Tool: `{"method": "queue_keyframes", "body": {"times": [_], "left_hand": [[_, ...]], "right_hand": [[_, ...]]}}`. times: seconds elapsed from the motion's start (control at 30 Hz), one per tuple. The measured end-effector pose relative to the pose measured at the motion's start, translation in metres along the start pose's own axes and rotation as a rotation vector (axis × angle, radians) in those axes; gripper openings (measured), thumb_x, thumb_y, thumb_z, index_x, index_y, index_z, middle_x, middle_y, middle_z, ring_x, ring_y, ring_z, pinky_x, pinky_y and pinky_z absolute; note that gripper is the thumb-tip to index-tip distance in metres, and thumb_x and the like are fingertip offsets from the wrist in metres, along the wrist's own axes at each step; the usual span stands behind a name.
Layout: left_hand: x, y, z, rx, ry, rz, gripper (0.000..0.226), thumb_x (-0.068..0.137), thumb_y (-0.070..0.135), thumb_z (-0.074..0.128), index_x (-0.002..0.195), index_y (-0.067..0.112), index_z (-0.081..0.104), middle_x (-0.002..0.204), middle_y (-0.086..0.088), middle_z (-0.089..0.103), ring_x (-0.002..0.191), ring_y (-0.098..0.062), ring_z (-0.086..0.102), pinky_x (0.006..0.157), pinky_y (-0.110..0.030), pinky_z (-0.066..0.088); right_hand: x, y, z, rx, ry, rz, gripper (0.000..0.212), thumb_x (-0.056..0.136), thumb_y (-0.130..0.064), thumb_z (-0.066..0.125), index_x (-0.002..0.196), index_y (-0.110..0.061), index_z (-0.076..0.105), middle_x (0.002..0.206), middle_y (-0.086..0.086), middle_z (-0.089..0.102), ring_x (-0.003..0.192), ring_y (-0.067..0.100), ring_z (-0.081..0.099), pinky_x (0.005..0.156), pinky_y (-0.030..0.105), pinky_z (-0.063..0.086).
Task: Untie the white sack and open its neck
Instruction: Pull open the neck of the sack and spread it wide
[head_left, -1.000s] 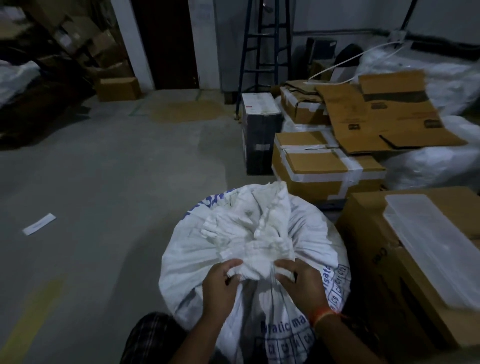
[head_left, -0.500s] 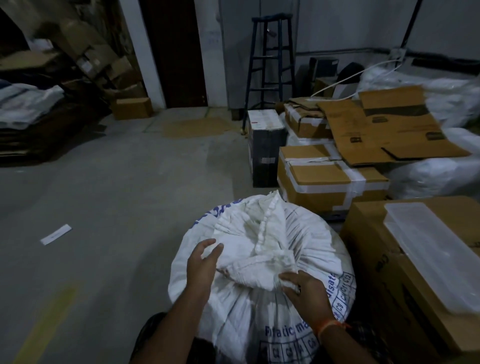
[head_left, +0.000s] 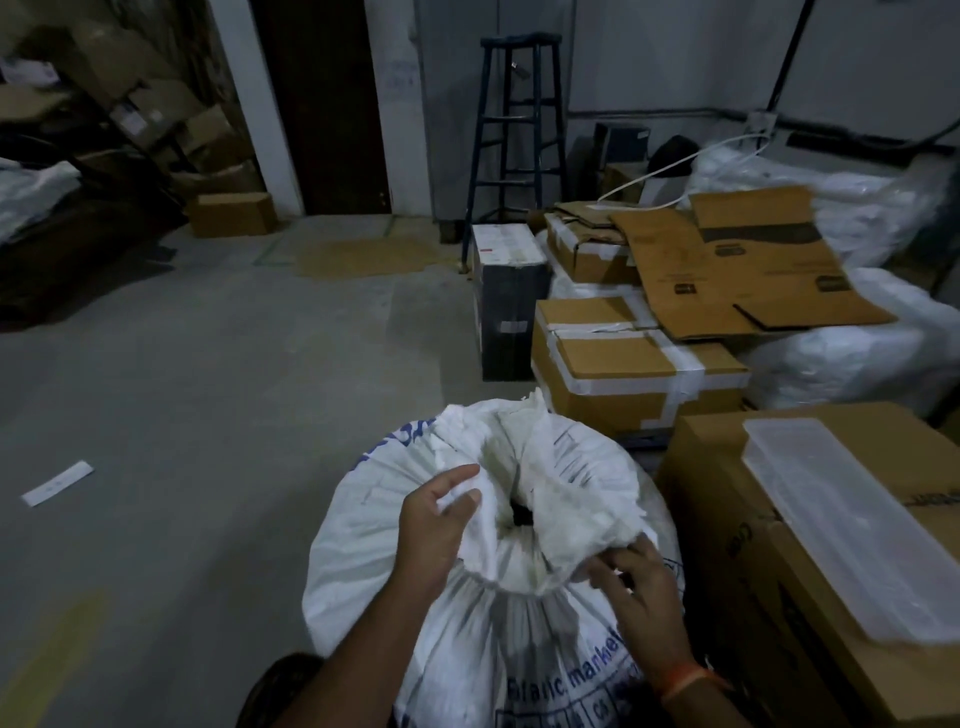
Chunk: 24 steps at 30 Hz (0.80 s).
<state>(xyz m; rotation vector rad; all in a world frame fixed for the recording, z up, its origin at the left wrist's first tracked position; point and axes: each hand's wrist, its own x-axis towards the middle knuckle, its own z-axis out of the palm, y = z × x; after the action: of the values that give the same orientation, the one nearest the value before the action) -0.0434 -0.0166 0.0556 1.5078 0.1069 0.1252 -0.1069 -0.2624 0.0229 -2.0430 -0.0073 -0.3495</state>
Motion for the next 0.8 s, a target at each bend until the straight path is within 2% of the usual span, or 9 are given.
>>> {"method": "queue_keyframes", "body": {"times": [0.07,0.13,0.27,0.4,0.47,0.53,0.6,0.67,0.8], "left_hand": [[-0.003,0.000,0.009,-0.030,0.007,0.008,0.032,0.091,0.002,0.073,0.112,0.025,0.078,0.118,0.013,0.076,0.116,-0.002,0.068,0.097,-0.020,0.052],[-0.006,-0.001,0.020,-0.063,0.001,-0.002,0.032,0.091,0.003,0.073,0.109,0.029,0.079,0.119,0.013,0.076,0.115,-0.002,0.068,0.098,-0.022,0.053],[-0.010,-0.003,0.038,-0.095,-0.032,-0.001,0.031,0.091,0.004,0.073,0.108,0.029,0.079,0.118,0.016,0.076,0.115,0.002,0.068,0.099,-0.020,0.054],[-0.007,-0.006,0.045,-0.087,-0.037,0.010,0.031,0.091,0.004,0.074,0.108,0.030,0.079,0.114,0.021,0.077,0.113,0.004,0.068,0.099,-0.021,0.054],[-0.006,-0.009,0.045,-0.088,-0.027,0.011,0.032,0.091,0.004,0.074,0.106,0.032,0.080,0.114,0.021,0.077,0.113,0.003,0.068,0.098,-0.022,0.054],[-0.006,-0.009,0.043,-0.092,-0.018,0.010,0.033,0.091,0.003,0.073,0.104,0.033,0.080,0.115,0.019,0.076,0.112,0.003,0.068,0.094,-0.017,0.054],[-0.008,-0.010,0.039,-0.093,-0.006,0.015,0.034,0.090,0.002,0.073,0.105,0.032,0.080,0.115,0.019,0.076,0.112,0.004,0.068,0.090,-0.014,0.054],[-0.010,-0.012,0.032,-0.080,0.006,0.029,0.033,0.091,0.002,0.073,0.108,0.030,0.079,0.117,0.019,0.076,0.115,0.004,0.067,0.093,-0.015,0.052],[-0.016,-0.019,0.015,-0.049,0.059,0.026,0.032,0.092,0.003,0.072,0.114,0.026,0.076,0.121,0.014,0.075,0.113,0.007,0.066,0.092,-0.011,0.050]], "right_hand": [[0.008,-0.009,-0.011,0.086,0.101,0.006,0.027,0.086,-0.048,0.059,0.072,-0.029,0.072,0.099,0.008,0.062,0.091,0.006,0.063,0.077,0.028,0.050],[0.019,-0.016,-0.021,0.155,0.202,0.009,0.043,0.086,-0.050,0.056,0.090,-0.012,0.076,0.114,0.004,0.058,0.104,0.016,0.062,0.089,0.037,0.051],[0.046,-0.049,-0.043,0.137,0.355,-0.075,0.037,0.086,-0.044,0.057,0.081,-0.008,0.066,0.110,0.005,0.053,0.098,0.008,0.057,0.084,0.038,0.049],[0.074,-0.065,-0.052,-0.141,0.147,-0.177,0.015,0.082,-0.027,0.079,0.084,-0.024,0.064,0.127,-0.001,0.047,0.118,0.019,0.053,0.091,0.038,0.050],[0.088,-0.058,-0.050,-0.364,0.005,-0.199,0.027,0.076,-0.026,0.086,0.096,-0.032,0.070,0.140,0.002,0.043,0.133,0.023,0.044,0.105,0.039,0.043],[0.098,-0.051,-0.046,-0.524,-0.131,-0.095,0.036,0.074,-0.034,0.088,0.107,-0.038,0.072,0.151,0.007,0.039,0.139,0.027,0.040,0.113,0.039,0.039],[0.103,-0.038,-0.043,-0.544,-0.232,0.031,0.043,0.075,-0.038,0.087,0.115,-0.038,0.071,0.153,0.009,0.041,0.135,0.024,0.046,0.109,0.028,0.041],[0.103,-0.019,-0.042,-0.556,-0.310,0.113,0.047,0.076,-0.039,0.087,0.120,-0.033,0.070,0.144,0.009,0.052,0.113,0.012,0.050,0.094,0.018,0.038],[0.094,0.019,-0.035,-0.461,-0.270,0.331,0.061,0.061,-0.061,0.085,0.115,-0.036,0.073,0.131,0.009,0.060,0.112,0.023,0.059,0.098,0.031,0.051]]}}
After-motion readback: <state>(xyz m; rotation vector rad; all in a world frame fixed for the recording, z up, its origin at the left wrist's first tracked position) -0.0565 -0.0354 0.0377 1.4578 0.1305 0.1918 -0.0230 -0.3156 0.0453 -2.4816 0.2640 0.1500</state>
